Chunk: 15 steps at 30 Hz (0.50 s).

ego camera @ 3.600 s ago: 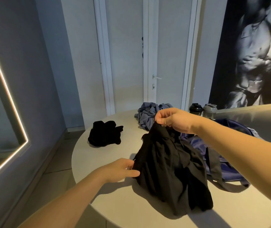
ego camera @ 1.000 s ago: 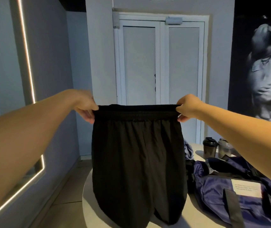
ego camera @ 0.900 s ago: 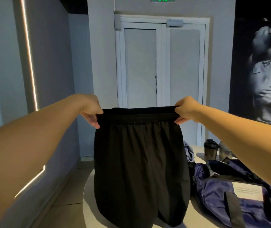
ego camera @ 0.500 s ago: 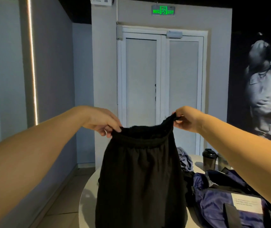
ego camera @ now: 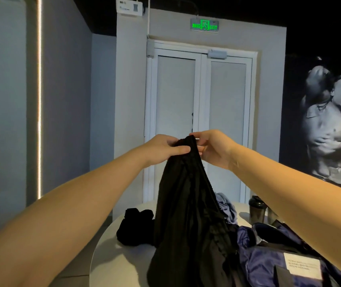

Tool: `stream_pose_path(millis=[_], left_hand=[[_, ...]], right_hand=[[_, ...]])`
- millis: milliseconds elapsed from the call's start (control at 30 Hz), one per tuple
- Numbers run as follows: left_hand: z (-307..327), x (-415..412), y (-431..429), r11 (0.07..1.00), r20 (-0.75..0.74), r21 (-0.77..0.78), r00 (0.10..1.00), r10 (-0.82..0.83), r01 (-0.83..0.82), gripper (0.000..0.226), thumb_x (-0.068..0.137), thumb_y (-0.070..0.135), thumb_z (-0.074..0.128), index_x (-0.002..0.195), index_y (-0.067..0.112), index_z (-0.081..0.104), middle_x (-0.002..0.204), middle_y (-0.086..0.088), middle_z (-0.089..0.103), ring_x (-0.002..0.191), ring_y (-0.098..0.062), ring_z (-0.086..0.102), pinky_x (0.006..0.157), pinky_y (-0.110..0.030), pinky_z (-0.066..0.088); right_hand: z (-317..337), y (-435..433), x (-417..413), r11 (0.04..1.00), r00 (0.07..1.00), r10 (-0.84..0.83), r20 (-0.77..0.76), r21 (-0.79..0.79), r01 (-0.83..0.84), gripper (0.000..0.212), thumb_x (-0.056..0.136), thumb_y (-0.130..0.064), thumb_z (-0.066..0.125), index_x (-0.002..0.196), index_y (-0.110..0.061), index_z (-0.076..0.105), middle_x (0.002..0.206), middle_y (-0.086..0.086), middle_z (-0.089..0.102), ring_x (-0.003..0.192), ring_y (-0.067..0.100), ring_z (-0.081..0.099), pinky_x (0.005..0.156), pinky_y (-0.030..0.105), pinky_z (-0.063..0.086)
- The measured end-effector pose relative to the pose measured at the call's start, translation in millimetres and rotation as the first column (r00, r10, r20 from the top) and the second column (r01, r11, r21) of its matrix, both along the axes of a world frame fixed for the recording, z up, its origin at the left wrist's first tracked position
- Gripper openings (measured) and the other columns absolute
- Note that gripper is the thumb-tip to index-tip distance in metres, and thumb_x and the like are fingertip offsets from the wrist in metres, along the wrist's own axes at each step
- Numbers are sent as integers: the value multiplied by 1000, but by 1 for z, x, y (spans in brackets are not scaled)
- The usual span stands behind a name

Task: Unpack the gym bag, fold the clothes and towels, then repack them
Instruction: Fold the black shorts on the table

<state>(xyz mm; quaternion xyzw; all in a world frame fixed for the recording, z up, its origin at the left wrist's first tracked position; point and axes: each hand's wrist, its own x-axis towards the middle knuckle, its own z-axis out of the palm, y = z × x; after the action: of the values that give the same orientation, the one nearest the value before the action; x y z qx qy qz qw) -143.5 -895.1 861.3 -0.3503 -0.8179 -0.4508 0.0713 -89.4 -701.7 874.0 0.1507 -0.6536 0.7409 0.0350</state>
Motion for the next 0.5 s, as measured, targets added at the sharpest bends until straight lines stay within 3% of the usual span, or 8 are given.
stream_pose_path(millis=[100,200,333,500], left_hand=[[0,-1,2,995,-64,22,993,98,-96,34,84,45,80,108,22,74,103,4,75,99,-14,72,91,-31,58],[1,-2,0,988,-82,92,988,128,-121,27,84,41,81,102,23,73,102,4,75,97,-14,72,89,-31,58],[9,6,-6,983,-86,133,987,135,-123,29,86,41,80,106,22,71,105,2,73,96,-15,71,87,-31,58],[20,14,-16,982,-104,150,986,128,-112,26,86,42,79,104,24,73,103,3,75,94,-14,73,88,-32,59]], right_hand=[[-7,10,-4,1000,1000,-25,10,-12,25,48,89,6,46,137,-1,46,131,21,62,110,28,66,94,40,58],[-25,25,-9,957,997,-6,75,289,-16,55,85,-3,62,139,-10,51,126,12,68,116,25,66,104,42,51],[-65,43,-14,736,979,-61,193,672,-86,70,84,-12,78,146,-13,46,141,5,59,126,22,58,115,41,42],[-94,47,-10,659,969,-165,183,751,-29,67,92,-19,73,151,-17,42,155,2,44,136,24,48,119,42,35]])
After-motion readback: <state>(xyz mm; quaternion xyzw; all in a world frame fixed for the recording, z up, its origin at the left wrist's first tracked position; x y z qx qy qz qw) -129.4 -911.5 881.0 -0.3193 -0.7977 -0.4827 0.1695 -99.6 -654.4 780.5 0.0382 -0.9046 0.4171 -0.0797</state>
